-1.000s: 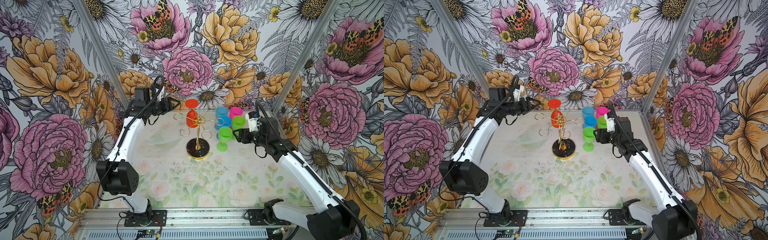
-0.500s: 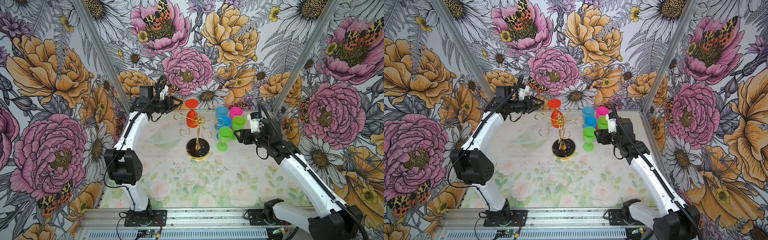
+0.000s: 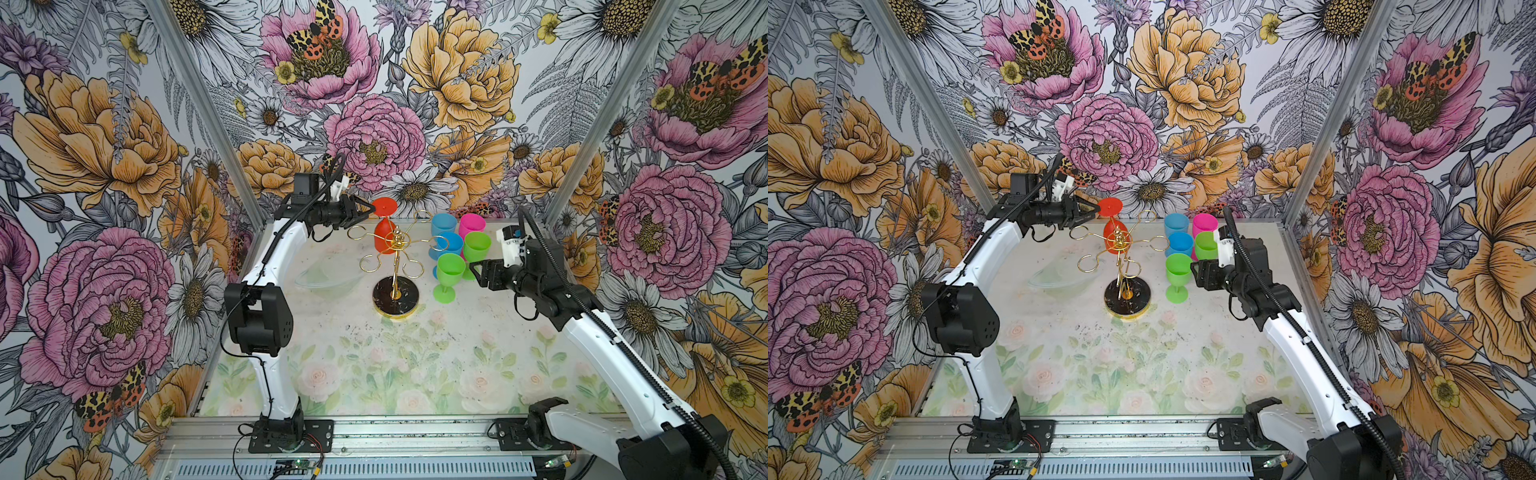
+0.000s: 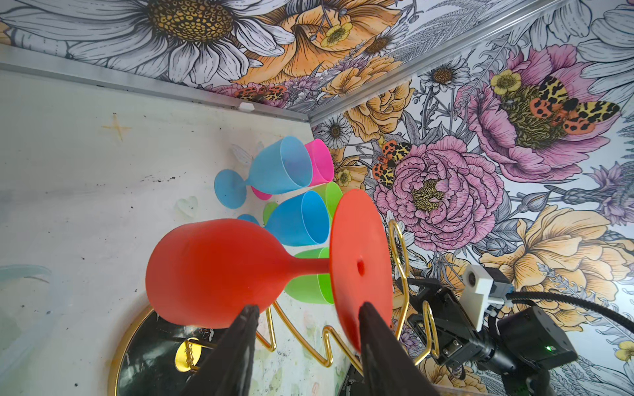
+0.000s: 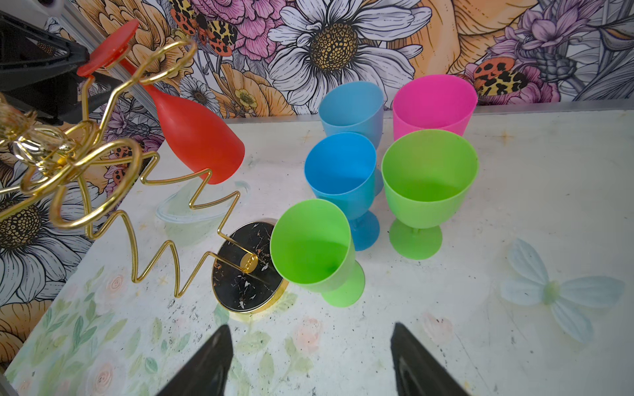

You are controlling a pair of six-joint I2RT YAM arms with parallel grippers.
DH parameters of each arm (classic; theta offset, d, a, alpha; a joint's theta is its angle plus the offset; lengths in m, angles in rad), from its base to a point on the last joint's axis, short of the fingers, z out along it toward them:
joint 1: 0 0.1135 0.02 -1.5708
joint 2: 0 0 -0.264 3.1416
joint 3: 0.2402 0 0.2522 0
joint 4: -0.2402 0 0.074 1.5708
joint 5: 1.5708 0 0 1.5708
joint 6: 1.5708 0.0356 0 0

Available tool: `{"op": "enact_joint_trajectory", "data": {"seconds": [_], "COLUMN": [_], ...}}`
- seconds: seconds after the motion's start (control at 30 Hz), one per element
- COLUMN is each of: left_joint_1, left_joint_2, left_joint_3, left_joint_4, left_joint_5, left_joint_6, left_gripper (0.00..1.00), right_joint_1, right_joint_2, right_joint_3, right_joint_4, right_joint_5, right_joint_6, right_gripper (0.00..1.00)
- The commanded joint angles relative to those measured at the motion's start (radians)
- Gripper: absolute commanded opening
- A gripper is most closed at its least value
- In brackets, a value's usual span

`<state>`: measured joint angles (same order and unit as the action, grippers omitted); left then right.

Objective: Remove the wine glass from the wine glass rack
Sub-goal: 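Move the left gripper to the red glass base hanging on the rack, then close the left gripper on the red glass base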

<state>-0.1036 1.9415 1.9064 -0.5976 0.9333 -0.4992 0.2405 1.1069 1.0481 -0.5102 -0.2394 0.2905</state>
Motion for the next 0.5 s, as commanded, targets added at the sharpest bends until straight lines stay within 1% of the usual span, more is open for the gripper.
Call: {"op": "enact_joint_trajectory", "data": {"seconds": [0.0, 0.47], "left_joint_1": [-0.005, -0.022], "left_joint_2": [0.005, 0.052], "left_joint_3": [0.042, 0.082], "left_joint_4": [0.012, 0.012], "left_joint_5": [0.04, 0.053], "left_joint_6": [-0.009, -0.035], "left_gripper": [0.49, 0.44], "right_joint_1": [-0.006, -0.008], "right_joint_2": [-0.021, -0.018], "right_joint_3": [-0.013, -0.019], "right_joint_4": [0.026, 0.026], "right_joint_5": [0.014, 0.025], "right_joint_6": [-0.008, -0.004], "right_gripper": [0.73, 0.73]}}
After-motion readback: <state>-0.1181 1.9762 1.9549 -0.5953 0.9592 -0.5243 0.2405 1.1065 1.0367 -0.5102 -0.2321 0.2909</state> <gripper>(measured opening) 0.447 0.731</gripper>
